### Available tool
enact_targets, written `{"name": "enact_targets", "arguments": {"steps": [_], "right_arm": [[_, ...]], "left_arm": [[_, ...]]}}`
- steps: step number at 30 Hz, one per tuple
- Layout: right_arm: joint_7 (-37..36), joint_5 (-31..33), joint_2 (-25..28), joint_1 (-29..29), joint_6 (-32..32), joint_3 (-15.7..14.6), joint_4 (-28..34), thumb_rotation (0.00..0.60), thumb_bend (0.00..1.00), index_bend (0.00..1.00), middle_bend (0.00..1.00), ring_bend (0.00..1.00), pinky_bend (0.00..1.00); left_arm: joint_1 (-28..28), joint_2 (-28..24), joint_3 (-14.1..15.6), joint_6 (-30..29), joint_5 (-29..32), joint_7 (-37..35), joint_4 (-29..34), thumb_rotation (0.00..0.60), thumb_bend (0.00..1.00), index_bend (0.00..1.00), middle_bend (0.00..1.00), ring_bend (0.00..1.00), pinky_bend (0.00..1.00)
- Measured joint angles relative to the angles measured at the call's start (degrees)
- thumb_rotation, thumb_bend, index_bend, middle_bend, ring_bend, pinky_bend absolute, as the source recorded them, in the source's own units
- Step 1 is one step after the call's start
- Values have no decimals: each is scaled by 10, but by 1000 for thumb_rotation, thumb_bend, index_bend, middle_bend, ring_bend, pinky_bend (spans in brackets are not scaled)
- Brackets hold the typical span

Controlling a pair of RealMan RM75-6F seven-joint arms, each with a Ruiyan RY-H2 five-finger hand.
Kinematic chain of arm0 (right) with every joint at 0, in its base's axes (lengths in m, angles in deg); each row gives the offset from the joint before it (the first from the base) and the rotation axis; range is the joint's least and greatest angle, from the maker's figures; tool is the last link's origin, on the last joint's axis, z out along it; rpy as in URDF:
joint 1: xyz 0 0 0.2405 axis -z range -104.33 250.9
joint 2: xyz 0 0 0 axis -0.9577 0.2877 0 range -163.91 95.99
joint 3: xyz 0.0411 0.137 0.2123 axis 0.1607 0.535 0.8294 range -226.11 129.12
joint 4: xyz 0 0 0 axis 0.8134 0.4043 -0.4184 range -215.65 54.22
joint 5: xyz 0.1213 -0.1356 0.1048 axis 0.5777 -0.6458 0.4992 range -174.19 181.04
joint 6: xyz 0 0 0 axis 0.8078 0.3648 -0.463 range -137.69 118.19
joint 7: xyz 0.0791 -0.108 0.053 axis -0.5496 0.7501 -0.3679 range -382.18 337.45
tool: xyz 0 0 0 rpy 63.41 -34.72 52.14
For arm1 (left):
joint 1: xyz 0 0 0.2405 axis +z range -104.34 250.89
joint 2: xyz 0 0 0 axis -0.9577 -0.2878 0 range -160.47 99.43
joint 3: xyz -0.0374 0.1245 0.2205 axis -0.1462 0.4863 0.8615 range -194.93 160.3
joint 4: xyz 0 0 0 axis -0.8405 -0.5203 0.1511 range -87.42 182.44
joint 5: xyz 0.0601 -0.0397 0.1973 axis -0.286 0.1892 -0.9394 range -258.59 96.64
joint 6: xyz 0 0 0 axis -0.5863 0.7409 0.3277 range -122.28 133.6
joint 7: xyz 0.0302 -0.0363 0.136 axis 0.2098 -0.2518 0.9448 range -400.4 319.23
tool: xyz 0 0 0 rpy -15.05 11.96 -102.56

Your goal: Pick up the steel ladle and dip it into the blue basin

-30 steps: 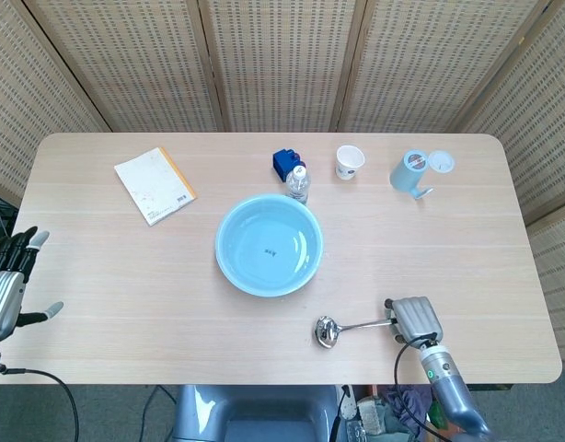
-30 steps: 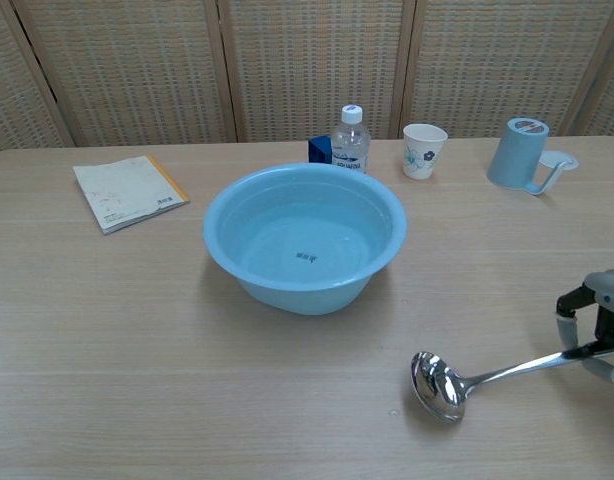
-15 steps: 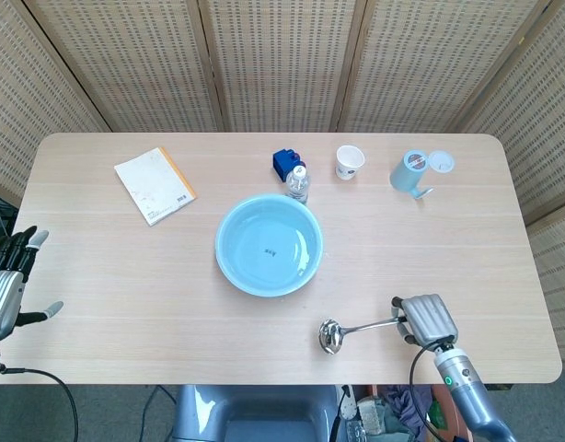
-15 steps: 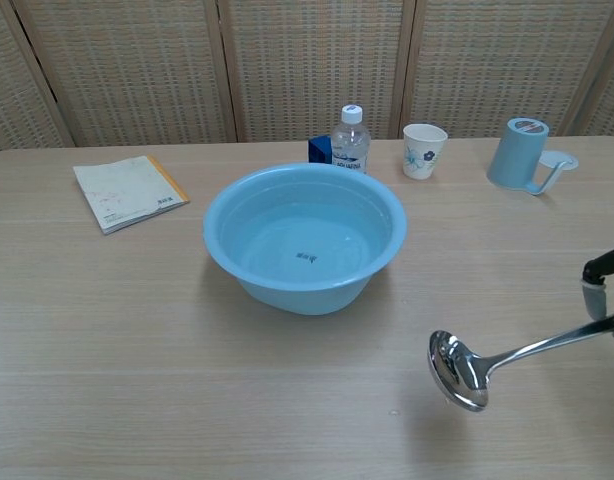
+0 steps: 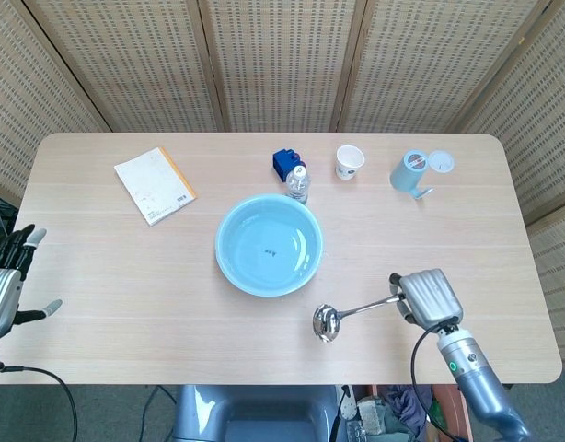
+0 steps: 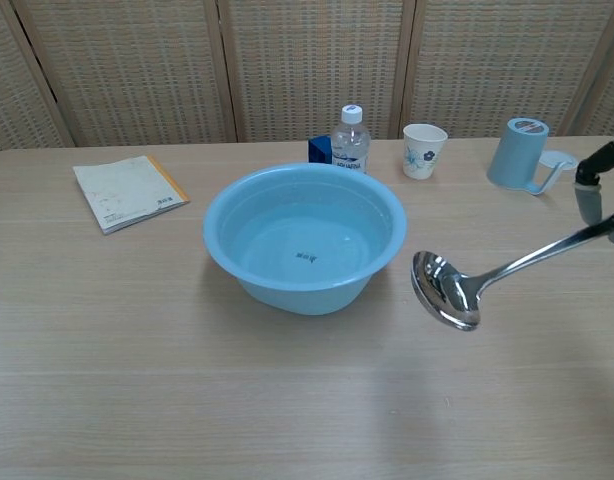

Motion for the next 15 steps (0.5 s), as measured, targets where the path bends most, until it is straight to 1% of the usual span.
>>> {"name": "enact_targets", "arguments": {"steps": [4,8,12,15], "right_arm": [[65,81,5,-45,-2,31,18,600,769,701,912,920,1000],[136,183,-11,-101,-13,60,15,600,776,701,912,920,1000],[203,310,-50,-177,-34,95,-7,600,775,701,912,920,1000],[250,385,-86,-237,-55,120,-32,600,776,701,912,920,1000]], "left_arm": [[-4,3,-4,4,10,6,-3,600,0,0,0,0,0],[-9,5,-7,14,20,7,-5,600,0,0,0,0,0],[-14,5,-10,25,32,5,-7,600,0,0,0,0,0],[-17,4,-13,31,40,3,-9,600,0,0,0,0,0]]}}
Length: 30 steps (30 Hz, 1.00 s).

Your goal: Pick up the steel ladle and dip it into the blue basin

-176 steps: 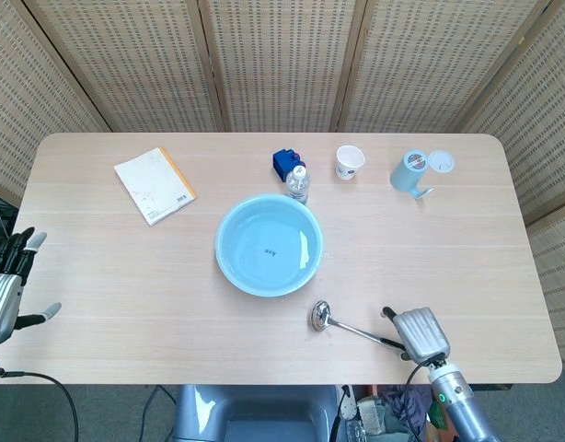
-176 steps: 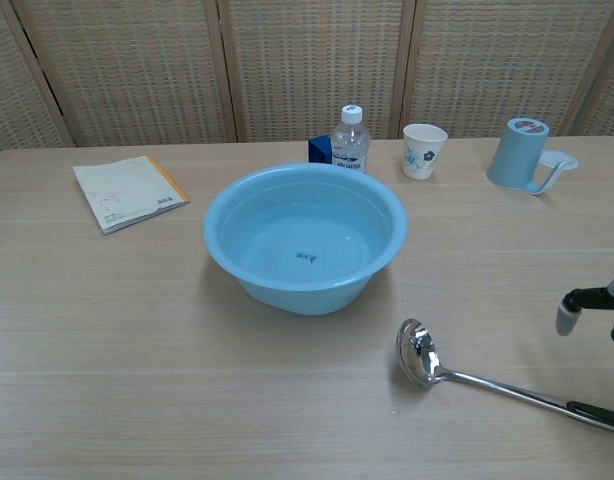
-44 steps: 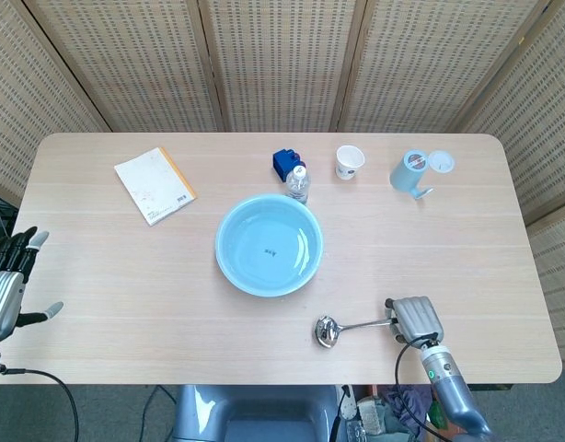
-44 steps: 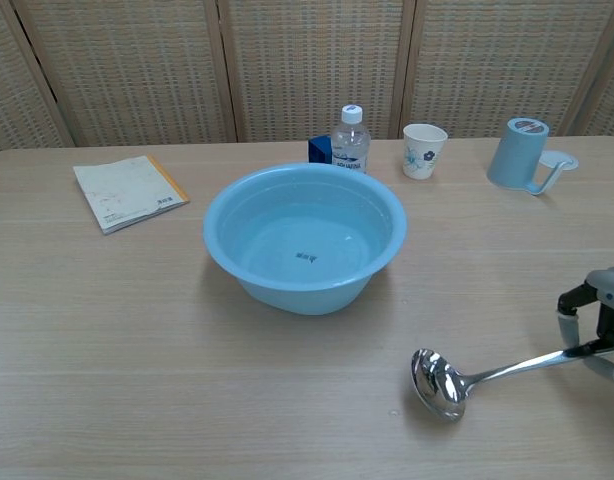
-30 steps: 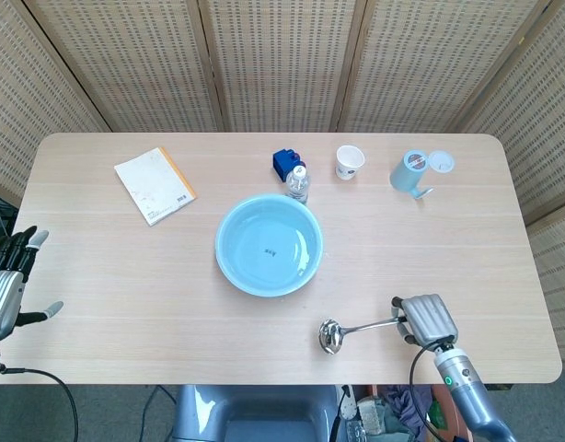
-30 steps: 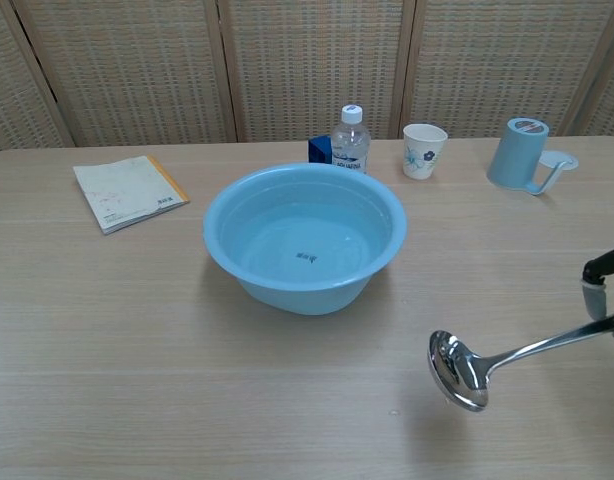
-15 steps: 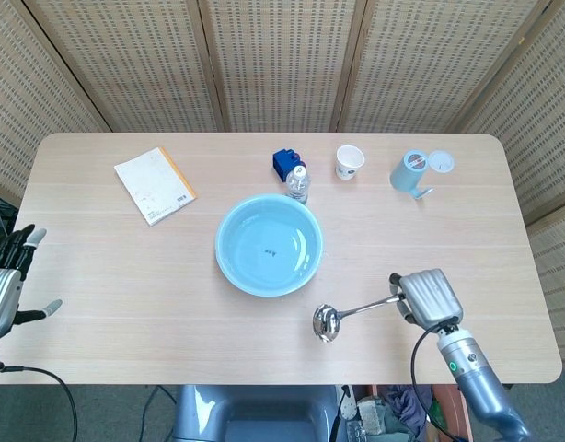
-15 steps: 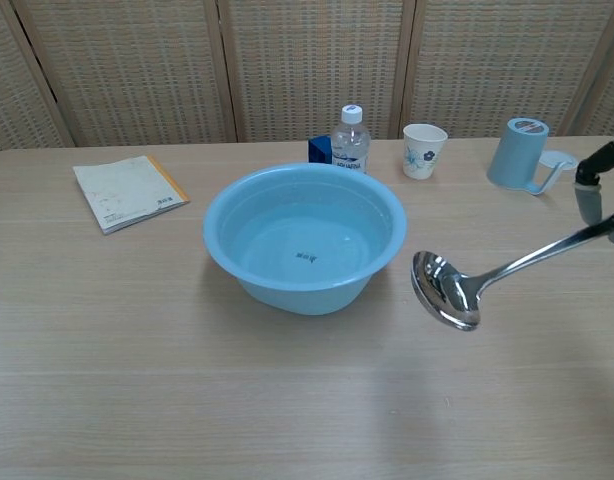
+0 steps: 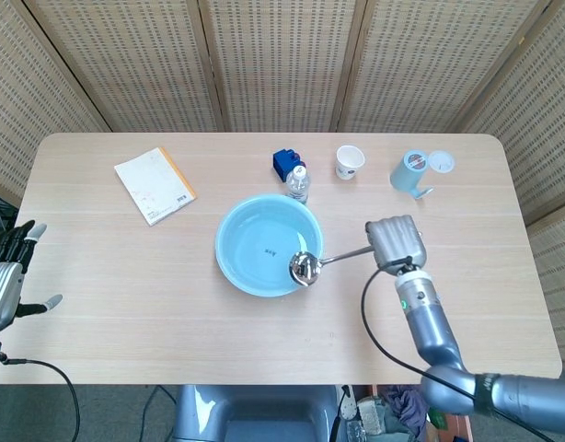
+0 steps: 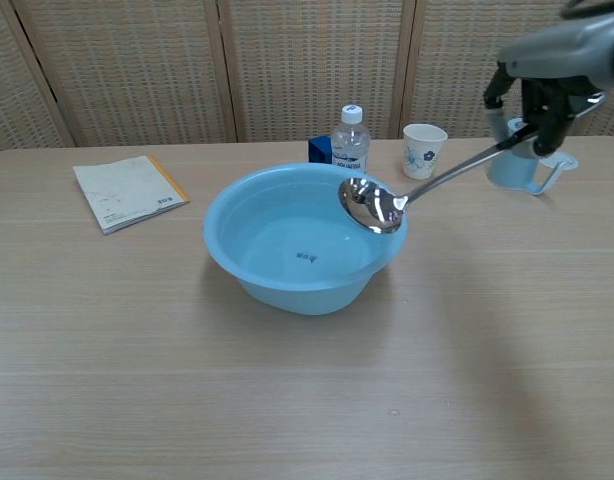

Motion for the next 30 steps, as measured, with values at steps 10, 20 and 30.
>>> {"name": "enact_targets", "arguments": {"steps": [10,20,30], "right_arm": [[88,104,-105,-127,-40,32,-123,600,778,701,912,920,1000],[120,104,-210,-182,-37,2,-269,600,783,703,914,921,1000],[130,49,-309,-214,-18,-26,-432,600,785,708,917,920,1000]], "left_arm": [[-11,-6,-8,26,23,-18,-6,600,0,0,0,0,0],[-15,-11,-6,34,20,-36,-11,600,0,0,0,0,0],[-22,-15,-10,50,39,-47,-18,600,0,0,0,0,0]]}}
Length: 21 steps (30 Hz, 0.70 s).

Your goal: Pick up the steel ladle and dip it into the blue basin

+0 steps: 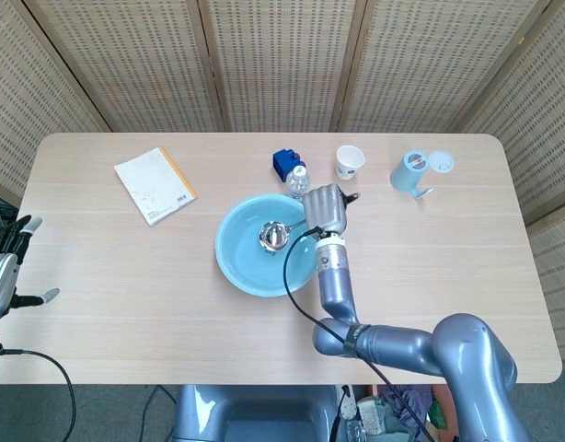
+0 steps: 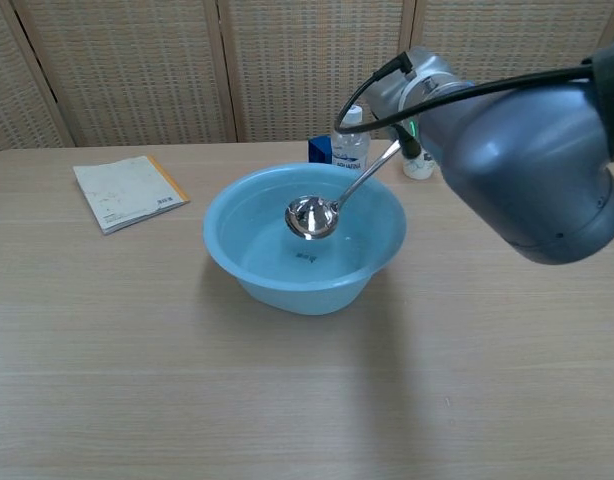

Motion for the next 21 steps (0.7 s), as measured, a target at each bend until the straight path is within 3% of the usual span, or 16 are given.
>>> {"name": "enact_targets", "arguments": {"steps": [9,21], "right_arm": [[2,-31,-45,-10,19,-6,-81,600,790,709,921,921,1000],[4,-141,-114,-1,65,-58,-215,600,813,718,926,920,1000]], "left_arm": [[-4,0,-1,10,12,-1,-3,600,0,0,0,0,0],[-9,-1,-3,21,24,-6,-10,600,0,0,0,0,0]]}}
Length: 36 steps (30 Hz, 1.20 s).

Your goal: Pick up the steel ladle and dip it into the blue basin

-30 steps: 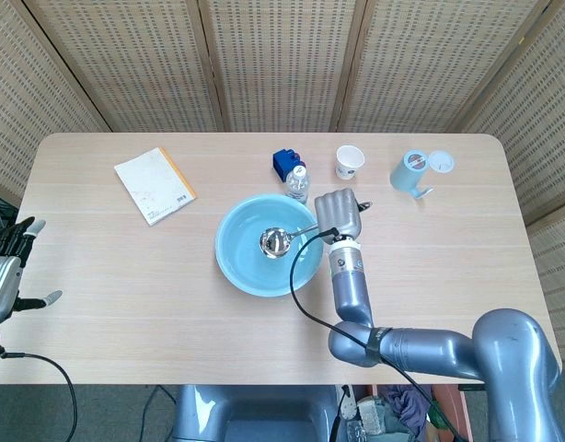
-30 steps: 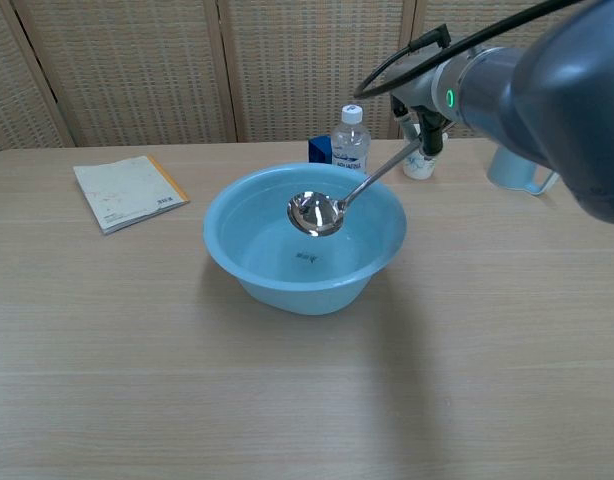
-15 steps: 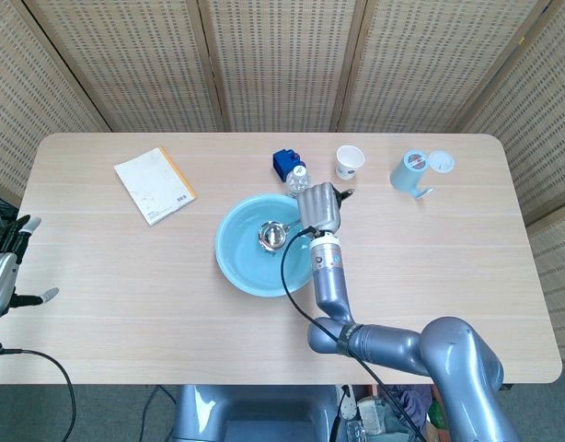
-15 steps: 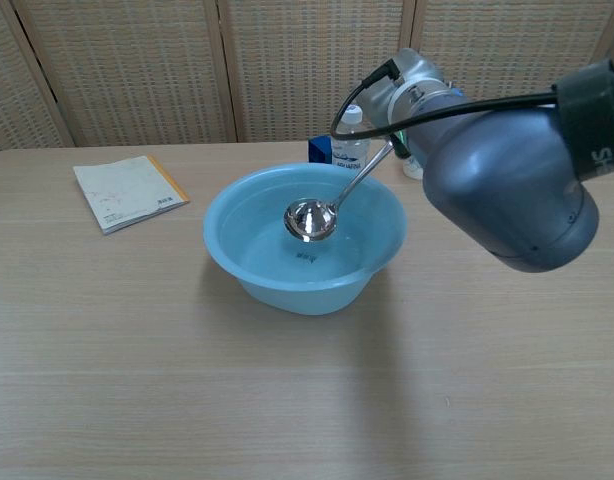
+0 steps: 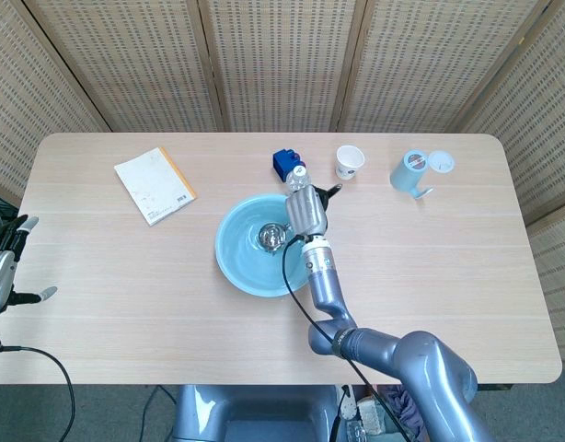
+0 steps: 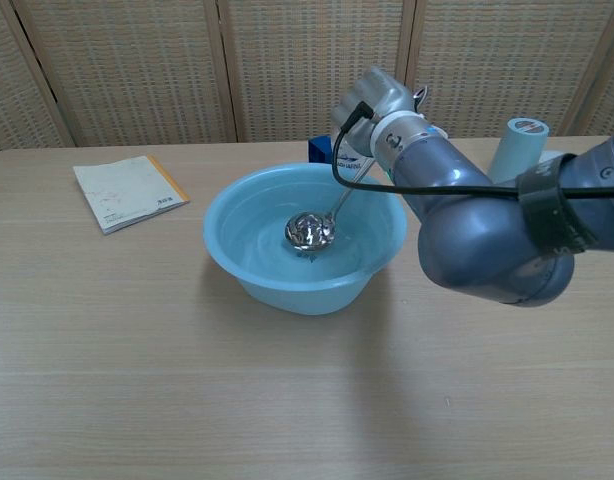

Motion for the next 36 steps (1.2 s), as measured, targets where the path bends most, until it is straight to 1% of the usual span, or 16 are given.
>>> {"name": "enact_targets", "arguments": {"steps": [10,17,25,28,32,36], "right_arm": [[22,-55,-14,18,12,-19,-23,600,824,724,931,925,1000],[60,-56,-18,34,14,-15,-18,600,840,733,939,934,1000],[72,-54,-5,54,19,-5,27,600,866,745,944,939,1000],[80,-43,4,61,18,1,62,600,868,746,944,939,1000],[107,-10,17,69,14,14,116,600,868,746,944,939,1000],[128,42,33,75,7,38,172,600,870,747,945,939,1000]], "left_arm": [[0,-1,1,-2,0,-1,0,600,0,0,0,0,0],[0,-1,2,-1,-1,-3,-2,600,0,0,0,0,0],[-2,0,3,0,0,0,-1,600,0,0,0,0,0],[-2,1,3,-1,-1,3,1,600,0,0,0,0,0],[-1,1,4,-3,-3,3,2,600,0,0,0,0,0],[-1,1,4,-3,-3,2,1,600,0,0,0,0,0]]}}
